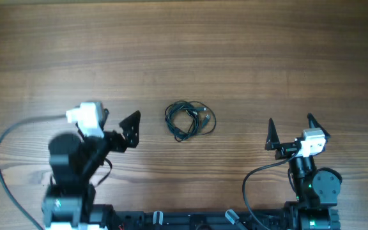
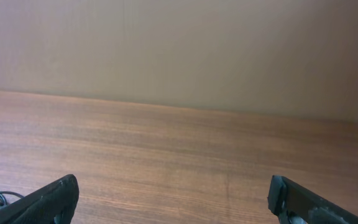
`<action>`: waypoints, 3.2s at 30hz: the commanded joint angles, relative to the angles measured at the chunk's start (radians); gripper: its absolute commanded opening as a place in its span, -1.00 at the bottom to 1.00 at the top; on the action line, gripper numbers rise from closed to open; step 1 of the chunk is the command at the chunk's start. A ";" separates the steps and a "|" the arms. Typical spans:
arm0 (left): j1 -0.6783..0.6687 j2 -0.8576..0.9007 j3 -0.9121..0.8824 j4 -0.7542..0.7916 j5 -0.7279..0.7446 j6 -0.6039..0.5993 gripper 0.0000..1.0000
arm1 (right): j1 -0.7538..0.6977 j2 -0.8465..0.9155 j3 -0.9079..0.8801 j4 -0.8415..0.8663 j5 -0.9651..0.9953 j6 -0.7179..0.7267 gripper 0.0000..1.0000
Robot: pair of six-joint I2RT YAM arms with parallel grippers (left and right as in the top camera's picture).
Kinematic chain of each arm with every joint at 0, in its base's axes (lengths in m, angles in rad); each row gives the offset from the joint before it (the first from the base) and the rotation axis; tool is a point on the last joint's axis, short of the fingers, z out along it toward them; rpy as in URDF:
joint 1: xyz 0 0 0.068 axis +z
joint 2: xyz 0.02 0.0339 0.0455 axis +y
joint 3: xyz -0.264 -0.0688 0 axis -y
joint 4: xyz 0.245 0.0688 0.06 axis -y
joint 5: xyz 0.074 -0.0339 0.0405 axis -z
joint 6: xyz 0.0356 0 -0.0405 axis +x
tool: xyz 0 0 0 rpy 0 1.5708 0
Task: Untangle cables
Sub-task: 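Reach the left gripper forward and down onto the black cable bundle, then close the left gripper on the cables and lift the bundle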
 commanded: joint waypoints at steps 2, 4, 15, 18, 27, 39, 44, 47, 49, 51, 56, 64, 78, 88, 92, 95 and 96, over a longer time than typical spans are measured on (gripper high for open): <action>-0.005 0.279 0.313 -0.240 0.125 -0.011 1.00 | 0.006 -0.012 -0.001 0.005 -0.001 -0.013 0.99; -0.014 0.368 0.373 -0.258 0.293 -0.024 1.00 | 0.006 -0.012 -0.001 0.005 -0.001 -0.014 1.00; -0.087 0.624 0.372 -0.246 0.225 -0.304 0.46 | 0.006 -0.012 -0.001 0.005 -0.001 -0.014 0.99; -0.175 0.665 0.372 -0.290 -0.006 -0.383 0.36 | 0.006 -0.012 -0.001 0.005 -0.001 -0.013 0.99; -0.472 0.777 0.372 -0.264 -0.417 -0.628 0.36 | 0.006 -0.012 -0.001 0.005 -0.001 -0.014 1.00; -0.600 0.978 0.372 -0.158 -0.536 -0.696 0.36 | 0.006 -0.012 -0.001 0.005 -0.001 -0.014 0.99; -0.602 1.025 0.372 -0.158 -0.553 -0.697 0.28 | 0.006 -0.012 -0.001 0.004 -0.001 -0.014 1.00; -0.607 1.051 0.372 -0.147 -0.551 -0.696 0.25 | 0.006 -0.012 -0.001 0.005 -0.001 -0.014 0.99; -0.608 1.066 0.372 -0.138 -0.555 -0.696 0.24 | 0.006 -0.012 -0.001 0.005 -0.001 -0.014 0.99; -0.608 1.076 0.372 -0.123 -0.571 -0.696 0.19 | 0.006 -0.012 -0.001 0.005 -0.001 -0.014 0.99; -0.608 1.094 0.368 -0.106 -0.578 -0.697 -0.05 | 0.006 -0.012 -0.001 0.005 -0.001 -0.014 1.00; -0.608 1.095 0.365 -0.107 -0.591 -0.817 -0.28 | 0.006 -0.012 -0.001 0.005 -0.001 -0.014 0.99; -0.608 1.145 0.349 -0.106 -0.592 -0.853 -0.92 | 0.006 -0.012 -0.001 0.005 -0.001 -0.013 0.99; -0.509 0.868 0.397 -0.336 -0.603 -0.841 -0.92 | 0.006 -0.012 -0.001 0.005 -0.001 -0.014 0.99; -0.529 0.652 0.397 -0.384 -0.599 -0.698 -0.92 | 0.006 -0.012 -0.001 0.005 -0.001 -0.014 0.99; -0.551 0.544 0.397 -0.435 -0.615 -0.675 -0.92 | 0.006 -0.012 -0.001 0.005 -0.001 -0.014 0.99; -0.551 0.518 0.397 -0.455 -0.623 -0.675 -0.92 | 0.006 -0.012 -0.001 0.005 -0.001 -0.014 0.99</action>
